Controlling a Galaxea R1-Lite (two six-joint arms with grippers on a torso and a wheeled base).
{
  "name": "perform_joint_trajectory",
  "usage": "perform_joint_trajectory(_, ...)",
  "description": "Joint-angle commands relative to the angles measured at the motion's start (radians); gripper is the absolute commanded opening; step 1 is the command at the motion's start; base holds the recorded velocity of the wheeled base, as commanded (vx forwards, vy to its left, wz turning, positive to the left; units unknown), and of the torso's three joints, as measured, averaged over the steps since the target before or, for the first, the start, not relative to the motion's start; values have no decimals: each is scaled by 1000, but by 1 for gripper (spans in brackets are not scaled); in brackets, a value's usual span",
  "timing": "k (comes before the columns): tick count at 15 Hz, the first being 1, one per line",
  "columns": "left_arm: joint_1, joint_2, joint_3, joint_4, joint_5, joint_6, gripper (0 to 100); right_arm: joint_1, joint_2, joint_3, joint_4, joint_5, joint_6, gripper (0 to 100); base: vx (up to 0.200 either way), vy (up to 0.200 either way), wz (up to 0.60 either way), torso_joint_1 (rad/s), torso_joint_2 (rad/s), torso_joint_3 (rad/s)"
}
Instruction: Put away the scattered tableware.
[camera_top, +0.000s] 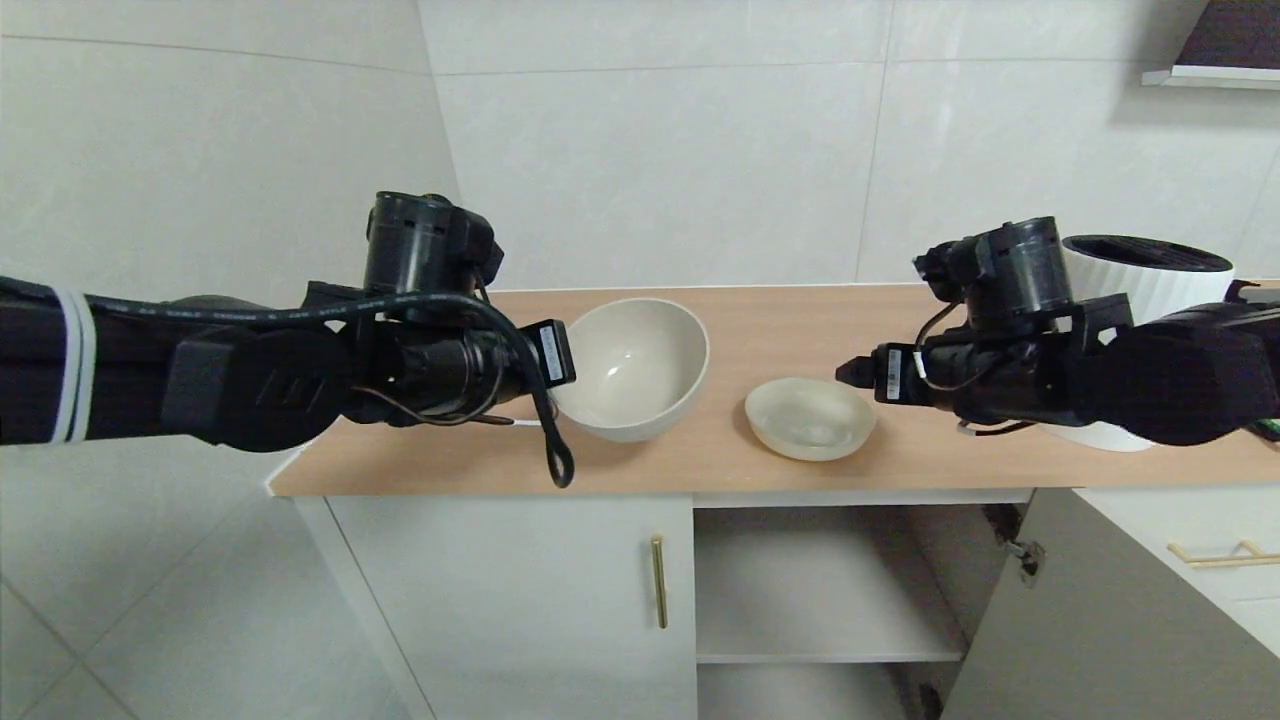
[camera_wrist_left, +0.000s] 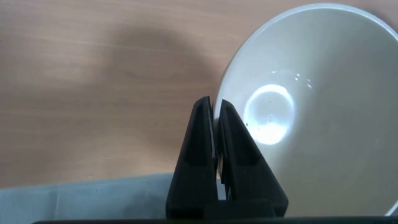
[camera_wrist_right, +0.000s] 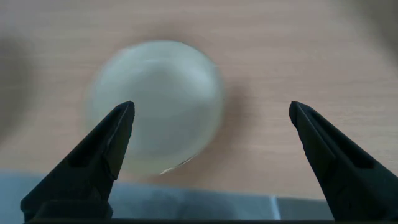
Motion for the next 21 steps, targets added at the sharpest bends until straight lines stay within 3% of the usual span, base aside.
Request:
perform_joint_trajectory(1, 0, -34, 7, 0, 0, 0, 0, -16, 92, -33, 9, -29, -1, 100, 0, 0, 0, 0, 0, 0)
perform_joint_trajectory(8, -1, -45, 7, 0, 0, -2, 0, -21, 185, -61, 9, -32, -1, 100, 0, 0, 0, 0, 0, 0)
perform_joint_trajectory(9, -1, -45, 7, 0, 0, -2, 0, -21, 189, -61, 9, -32, -1, 0, 0, 0, 0, 0, 0, 0)
perform_joint_trajectory(17, -1, -73, 20, 1, 0, 1, 0, -16, 101, -50, 12, -14, 42, 0, 0, 0, 0, 0, 0, 0)
perform_joint_trajectory(20, -8, -159, 99, 0, -5, 5, 0, -2, -42, 57, 25, 35, 83, 0, 0, 0, 0, 0, 0, 0)
perform_joint_trajectory(21, -11, -203, 155, 0, -22, 6, 0, -2, -134, 125, 28, 99, 87, 0, 0, 0, 0, 0, 0, 0)
